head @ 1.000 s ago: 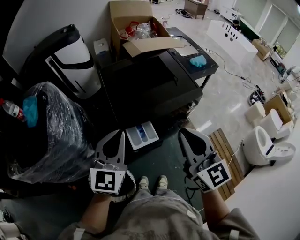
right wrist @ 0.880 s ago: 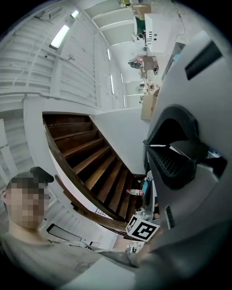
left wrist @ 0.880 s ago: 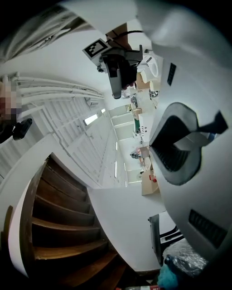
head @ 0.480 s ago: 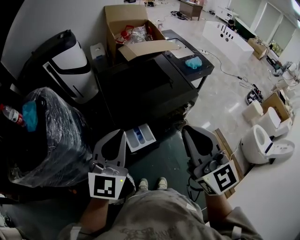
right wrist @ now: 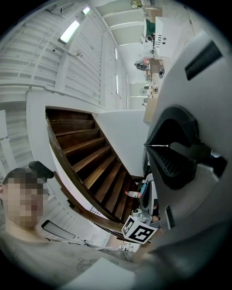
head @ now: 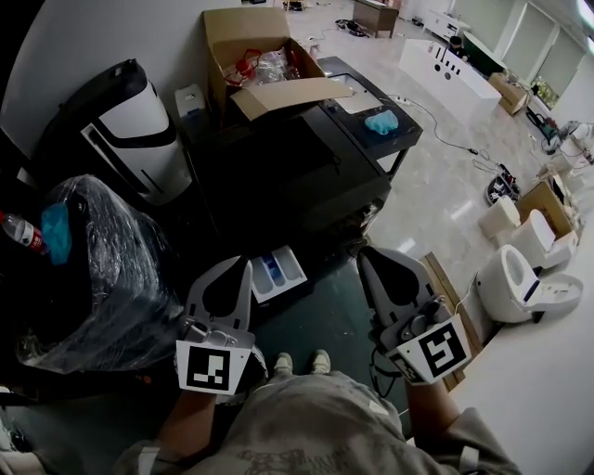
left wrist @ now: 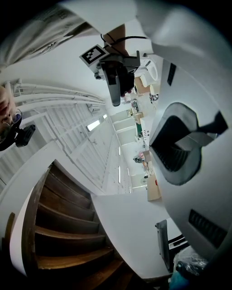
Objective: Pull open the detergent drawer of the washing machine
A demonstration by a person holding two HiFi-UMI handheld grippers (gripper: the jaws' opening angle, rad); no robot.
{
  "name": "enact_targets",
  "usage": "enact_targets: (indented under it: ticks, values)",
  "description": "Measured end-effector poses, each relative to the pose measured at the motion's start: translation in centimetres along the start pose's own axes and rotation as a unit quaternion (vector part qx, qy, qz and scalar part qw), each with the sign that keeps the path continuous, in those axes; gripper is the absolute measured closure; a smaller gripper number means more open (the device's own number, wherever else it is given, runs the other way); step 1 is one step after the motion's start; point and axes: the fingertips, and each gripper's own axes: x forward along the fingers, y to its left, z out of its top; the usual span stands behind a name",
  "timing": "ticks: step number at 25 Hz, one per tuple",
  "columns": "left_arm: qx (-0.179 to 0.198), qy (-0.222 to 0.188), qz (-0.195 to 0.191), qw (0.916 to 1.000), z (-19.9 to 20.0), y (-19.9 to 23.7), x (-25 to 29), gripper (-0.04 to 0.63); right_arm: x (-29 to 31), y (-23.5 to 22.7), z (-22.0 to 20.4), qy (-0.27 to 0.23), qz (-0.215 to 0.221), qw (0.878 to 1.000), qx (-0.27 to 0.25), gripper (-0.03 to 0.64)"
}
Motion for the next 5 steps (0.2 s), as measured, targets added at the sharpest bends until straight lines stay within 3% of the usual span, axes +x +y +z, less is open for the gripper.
enact_targets:
  ticks: [5]
  values:
    - [-0.004,0.001,-0.001,1.0,-0.06,0.04,0.35,0.581,0.45,-0.01,-0.07,0.003,0.003,1.0,0.011,0.583]
